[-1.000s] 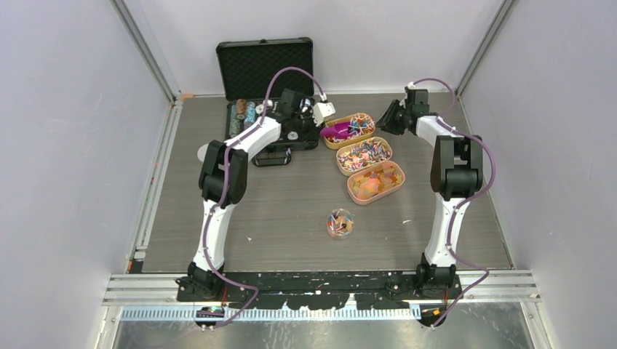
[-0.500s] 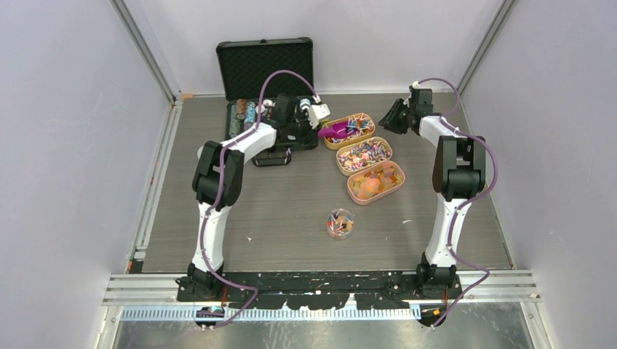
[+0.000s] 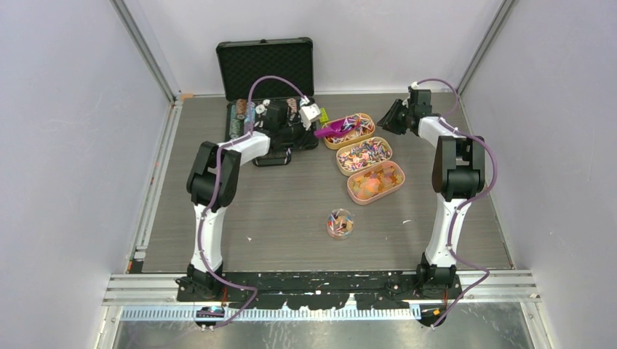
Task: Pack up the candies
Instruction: Scoop the fake candies from the storage box.
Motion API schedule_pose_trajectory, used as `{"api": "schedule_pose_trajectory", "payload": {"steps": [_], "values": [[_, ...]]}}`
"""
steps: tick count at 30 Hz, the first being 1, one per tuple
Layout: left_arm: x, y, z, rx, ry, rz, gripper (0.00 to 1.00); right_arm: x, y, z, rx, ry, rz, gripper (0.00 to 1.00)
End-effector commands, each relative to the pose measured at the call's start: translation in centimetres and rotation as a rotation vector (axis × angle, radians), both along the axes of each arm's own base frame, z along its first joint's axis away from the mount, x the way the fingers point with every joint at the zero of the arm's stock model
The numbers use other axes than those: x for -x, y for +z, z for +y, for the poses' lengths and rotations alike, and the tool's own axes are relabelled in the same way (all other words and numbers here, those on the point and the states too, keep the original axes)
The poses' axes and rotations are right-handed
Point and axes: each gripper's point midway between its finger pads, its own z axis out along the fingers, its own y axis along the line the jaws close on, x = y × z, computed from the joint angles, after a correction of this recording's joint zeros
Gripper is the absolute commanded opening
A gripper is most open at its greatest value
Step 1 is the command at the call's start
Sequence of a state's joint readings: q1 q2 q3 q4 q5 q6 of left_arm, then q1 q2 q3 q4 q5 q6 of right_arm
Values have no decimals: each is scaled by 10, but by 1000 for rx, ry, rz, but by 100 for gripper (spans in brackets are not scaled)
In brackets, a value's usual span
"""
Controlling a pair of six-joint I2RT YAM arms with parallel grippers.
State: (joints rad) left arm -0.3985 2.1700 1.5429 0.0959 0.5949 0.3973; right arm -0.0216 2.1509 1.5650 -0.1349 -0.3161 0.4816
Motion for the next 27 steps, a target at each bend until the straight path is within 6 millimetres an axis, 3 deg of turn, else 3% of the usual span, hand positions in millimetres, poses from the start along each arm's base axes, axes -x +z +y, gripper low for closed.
{"api": "schedule_pose_trajectory", "payload": {"steps": [1,14,27], "values": [[-14,45,7,91,39,-112,0,-7,53,0,-7,-1,-121,35],[-4,58,16,132,32,-140,0,-3,59,0,-9,-6,-122,34],[15,92,22,147,15,-176,0,6,72,2,-23,-3,-126,34]]}}
